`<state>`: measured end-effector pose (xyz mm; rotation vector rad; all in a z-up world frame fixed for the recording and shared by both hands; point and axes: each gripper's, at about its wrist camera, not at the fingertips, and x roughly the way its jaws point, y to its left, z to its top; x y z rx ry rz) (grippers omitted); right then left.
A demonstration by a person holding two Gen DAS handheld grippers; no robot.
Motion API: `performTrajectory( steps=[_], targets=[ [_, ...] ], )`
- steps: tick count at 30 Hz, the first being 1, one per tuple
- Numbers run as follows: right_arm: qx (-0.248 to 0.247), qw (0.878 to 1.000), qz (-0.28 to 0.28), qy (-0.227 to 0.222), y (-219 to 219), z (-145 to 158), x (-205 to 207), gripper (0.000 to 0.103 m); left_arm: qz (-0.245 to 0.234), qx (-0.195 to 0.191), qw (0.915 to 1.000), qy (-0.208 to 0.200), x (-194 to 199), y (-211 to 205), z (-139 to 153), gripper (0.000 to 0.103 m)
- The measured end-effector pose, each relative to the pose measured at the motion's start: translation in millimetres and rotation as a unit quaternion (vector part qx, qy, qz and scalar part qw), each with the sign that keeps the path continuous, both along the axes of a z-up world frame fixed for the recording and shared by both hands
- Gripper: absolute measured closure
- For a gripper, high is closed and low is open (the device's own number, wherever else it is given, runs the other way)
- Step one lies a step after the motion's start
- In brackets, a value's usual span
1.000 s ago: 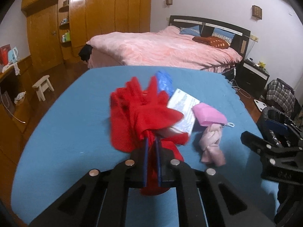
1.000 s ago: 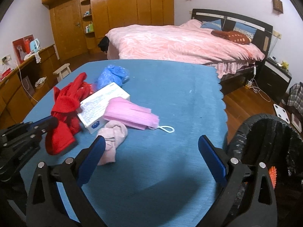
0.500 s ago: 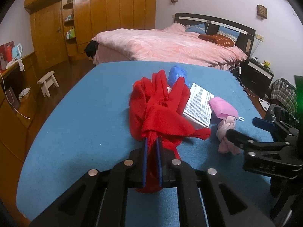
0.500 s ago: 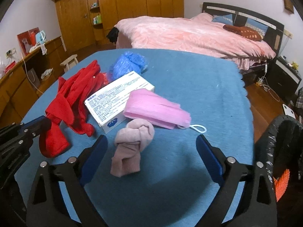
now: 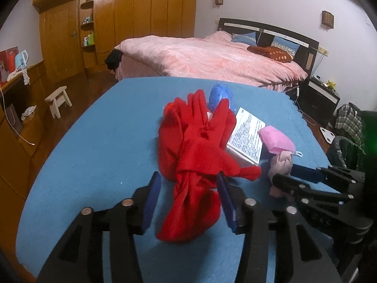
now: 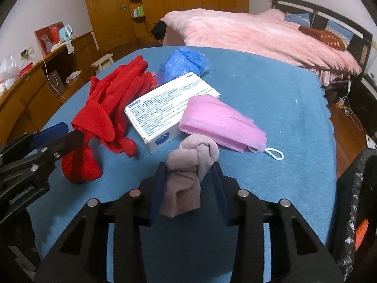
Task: Collect trash
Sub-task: 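Lift the red glove with the left tool and the pink sock with the right tool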
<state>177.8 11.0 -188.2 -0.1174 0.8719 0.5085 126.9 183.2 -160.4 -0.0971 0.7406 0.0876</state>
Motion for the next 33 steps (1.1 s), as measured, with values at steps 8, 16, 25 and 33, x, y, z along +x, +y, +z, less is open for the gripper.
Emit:
performTrajectory(
  steps=[8,16,25,33],
  targets=[
    [0.01,1.0,-0.018,-0.008,-28.3,17.1,-7.0,0.066,-0.008,0.003,0.9999,-0.005,21.3,-8.8,0.0,0.044],
    [0.008,1.0,-0.015,-0.023,-38.8,28.8,-13.6,0.066,-0.026,0.011,0.9996,-0.01,20.5,-23.2,3.8,0.098],
    [0.028,0.998,-0.021,-0.045,-51.8,52.9,-17.3,0.066,-0.031,0.002,0.9979,-0.058,-0.9,-35.6,40.4,0.099],
    [0.042,0.995,-0.04,-0.076,-74.3,80.6,-22.3,0.066,-0.053,-0.005,0.9951,-0.083,-10.2,-57.6,72.0,0.099]
  ],
)
